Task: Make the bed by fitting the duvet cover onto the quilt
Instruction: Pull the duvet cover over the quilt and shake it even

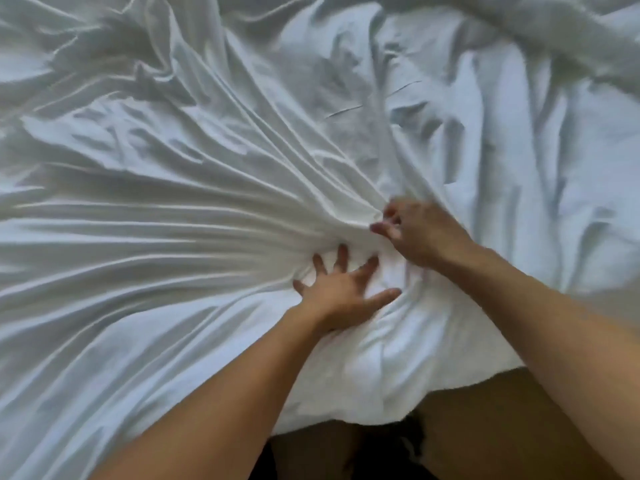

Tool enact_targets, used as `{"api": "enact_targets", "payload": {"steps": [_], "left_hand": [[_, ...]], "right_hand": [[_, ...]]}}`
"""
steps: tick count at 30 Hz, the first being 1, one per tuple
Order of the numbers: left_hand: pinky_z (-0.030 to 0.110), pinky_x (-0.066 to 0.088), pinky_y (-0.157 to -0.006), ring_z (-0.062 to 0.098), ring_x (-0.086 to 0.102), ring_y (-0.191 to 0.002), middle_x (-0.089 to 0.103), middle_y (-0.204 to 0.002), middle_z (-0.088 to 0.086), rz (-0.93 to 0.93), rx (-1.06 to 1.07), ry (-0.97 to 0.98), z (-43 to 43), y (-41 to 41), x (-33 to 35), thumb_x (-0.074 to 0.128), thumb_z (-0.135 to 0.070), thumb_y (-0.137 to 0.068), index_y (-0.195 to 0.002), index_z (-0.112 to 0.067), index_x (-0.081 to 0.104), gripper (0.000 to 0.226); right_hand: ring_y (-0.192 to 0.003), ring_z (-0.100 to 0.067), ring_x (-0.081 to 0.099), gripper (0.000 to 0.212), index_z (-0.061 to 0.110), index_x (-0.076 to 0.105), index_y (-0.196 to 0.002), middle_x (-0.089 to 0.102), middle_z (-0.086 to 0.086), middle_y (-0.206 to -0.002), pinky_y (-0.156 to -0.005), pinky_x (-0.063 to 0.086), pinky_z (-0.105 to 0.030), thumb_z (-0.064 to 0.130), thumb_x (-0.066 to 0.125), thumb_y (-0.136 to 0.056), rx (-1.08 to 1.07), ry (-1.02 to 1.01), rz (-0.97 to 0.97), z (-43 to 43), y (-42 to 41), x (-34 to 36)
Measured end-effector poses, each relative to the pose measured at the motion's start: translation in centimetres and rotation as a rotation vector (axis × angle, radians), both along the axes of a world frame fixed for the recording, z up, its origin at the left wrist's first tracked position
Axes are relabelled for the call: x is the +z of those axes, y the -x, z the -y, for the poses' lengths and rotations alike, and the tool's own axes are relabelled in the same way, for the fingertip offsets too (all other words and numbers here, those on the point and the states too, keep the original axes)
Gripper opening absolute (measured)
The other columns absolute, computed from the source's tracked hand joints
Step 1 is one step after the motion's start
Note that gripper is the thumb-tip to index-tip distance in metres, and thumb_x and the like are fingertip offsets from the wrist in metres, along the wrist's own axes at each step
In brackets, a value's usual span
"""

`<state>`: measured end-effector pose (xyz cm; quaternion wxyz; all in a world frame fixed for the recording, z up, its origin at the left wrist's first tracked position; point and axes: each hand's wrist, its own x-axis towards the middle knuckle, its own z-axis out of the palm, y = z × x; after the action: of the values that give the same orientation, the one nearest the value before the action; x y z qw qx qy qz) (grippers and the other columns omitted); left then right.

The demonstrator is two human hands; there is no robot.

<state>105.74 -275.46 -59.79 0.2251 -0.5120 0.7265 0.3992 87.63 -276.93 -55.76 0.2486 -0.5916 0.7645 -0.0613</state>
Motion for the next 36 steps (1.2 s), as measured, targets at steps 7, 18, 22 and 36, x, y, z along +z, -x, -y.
{"api": "enact_targets", "payload": {"steps": [7,18,22,36], "left_hand": [[0.051,0.042,-0.106,0.031,0.043,-0.132,0.044,-0.142,0.007,-0.052,0.278,0.324,1.0,11.3,3.1,0.037,-0.098,-0.062,-0.138,-0.023,0.044,0.108],[0.038,0.046,-0.085,0.038,0.061,-0.110,0.067,-0.119,0.014,-0.134,0.101,0.167,2.8,28.4,1.5,0.051,-0.028,-0.097,-0.106,-0.022,0.062,0.016],[0.037,0.039,-0.072,0.035,0.058,-0.094,0.065,-0.091,0.007,-0.266,0.005,-0.024,2.5,32.0,3.2,0.045,-0.030,-0.100,-0.075,-0.021,0.047,0.027],[0.042,0.046,-0.091,0.037,0.056,-0.120,0.058,-0.131,0.015,0.084,0.105,0.083,8.7,45.9,2.8,0.049,-0.038,-0.101,-0.126,-0.015,0.056,0.035]], "right_hand": [[-0.127,-0.043,0.048,0.085,0.008,0.045,-0.135,0.052,-0.025,-0.137,-0.106,0.033,-0.051,0.074,0.053,-0.084,-0.472,-0.185,-0.297,0.2,16.2,-2.2],[-0.112,-0.044,0.060,0.042,0.009,0.067,-0.117,0.063,-0.024,-0.123,-0.095,0.048,-0.050,0.034,0.037,-0.104,-0.416,-0.266,-0.335,-3.2,39.1,1.0],[-0.117,-0.043,0.054,0.072,0.015,0.051,-0.128,0.054,-0.022,-0.129,-0.092,0.044,-0.052,0.068,0.063,-0.082,-0.355,-0.108,-0.343,-0.2,38.6,0.5],[-0.107,-0.046,0.062,0.068,0.010,0.066,-0.113,0.064,-0.026,-0.117,-0.080,0.044,-0.048,0.068,0.037,-0.096,-0.261,-0.218,-0.481,9.6,56.0,-2.3]]}}
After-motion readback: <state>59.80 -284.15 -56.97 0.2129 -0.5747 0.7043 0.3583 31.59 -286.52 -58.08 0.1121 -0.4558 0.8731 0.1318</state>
